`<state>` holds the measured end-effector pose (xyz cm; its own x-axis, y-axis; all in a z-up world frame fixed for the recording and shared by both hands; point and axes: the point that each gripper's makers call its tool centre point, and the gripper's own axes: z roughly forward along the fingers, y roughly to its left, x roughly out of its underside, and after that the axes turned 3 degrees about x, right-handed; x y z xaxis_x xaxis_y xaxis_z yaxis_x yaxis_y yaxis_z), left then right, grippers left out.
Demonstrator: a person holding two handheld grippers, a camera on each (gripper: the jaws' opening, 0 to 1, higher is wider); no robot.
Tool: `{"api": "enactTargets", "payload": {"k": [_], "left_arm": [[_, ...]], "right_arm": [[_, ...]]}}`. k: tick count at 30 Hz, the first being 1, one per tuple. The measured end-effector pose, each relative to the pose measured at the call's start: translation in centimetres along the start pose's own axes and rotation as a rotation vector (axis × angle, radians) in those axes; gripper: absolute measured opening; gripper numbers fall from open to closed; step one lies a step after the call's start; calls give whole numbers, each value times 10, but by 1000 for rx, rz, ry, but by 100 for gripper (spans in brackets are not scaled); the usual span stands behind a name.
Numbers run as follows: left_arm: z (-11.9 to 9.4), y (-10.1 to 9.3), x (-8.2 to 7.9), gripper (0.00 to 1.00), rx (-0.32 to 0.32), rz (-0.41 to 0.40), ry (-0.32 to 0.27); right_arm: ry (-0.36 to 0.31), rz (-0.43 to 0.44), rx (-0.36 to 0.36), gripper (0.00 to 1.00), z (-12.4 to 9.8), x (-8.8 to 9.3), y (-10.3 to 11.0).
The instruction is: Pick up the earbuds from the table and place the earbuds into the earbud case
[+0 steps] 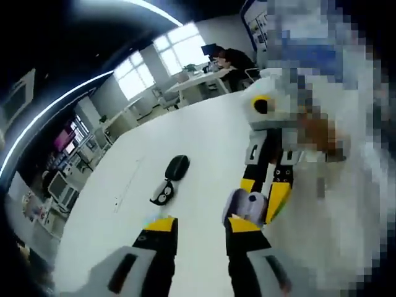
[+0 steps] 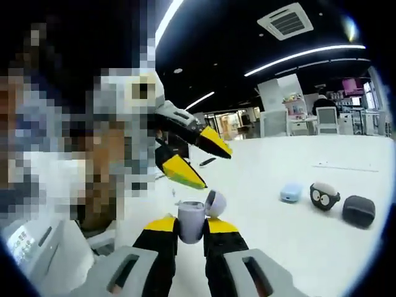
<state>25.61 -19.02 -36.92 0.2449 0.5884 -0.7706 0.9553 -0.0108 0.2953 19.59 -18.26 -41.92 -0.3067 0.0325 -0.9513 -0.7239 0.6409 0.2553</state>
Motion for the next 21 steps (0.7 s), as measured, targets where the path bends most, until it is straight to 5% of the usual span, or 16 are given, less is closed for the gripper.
{"api": "enactTargets", "payload": {"k": [5,10,16,21], "left_arm": [[-41,18,-1,33,-16,-178,-168],[-82,42,13,44,-102,-321,-343],[-106,40,44,57,-155,-412,-457],[-125,29,54,59,-128,-555,-690]], "right_arm": [[-39,58,-18,15,-9,-5,-9],[-82,42,-58,15,-18,-17,-2],[-90,-9,-82,15,-18,-19,2],[-134,3,-129,15,-21,-26,8]]}}
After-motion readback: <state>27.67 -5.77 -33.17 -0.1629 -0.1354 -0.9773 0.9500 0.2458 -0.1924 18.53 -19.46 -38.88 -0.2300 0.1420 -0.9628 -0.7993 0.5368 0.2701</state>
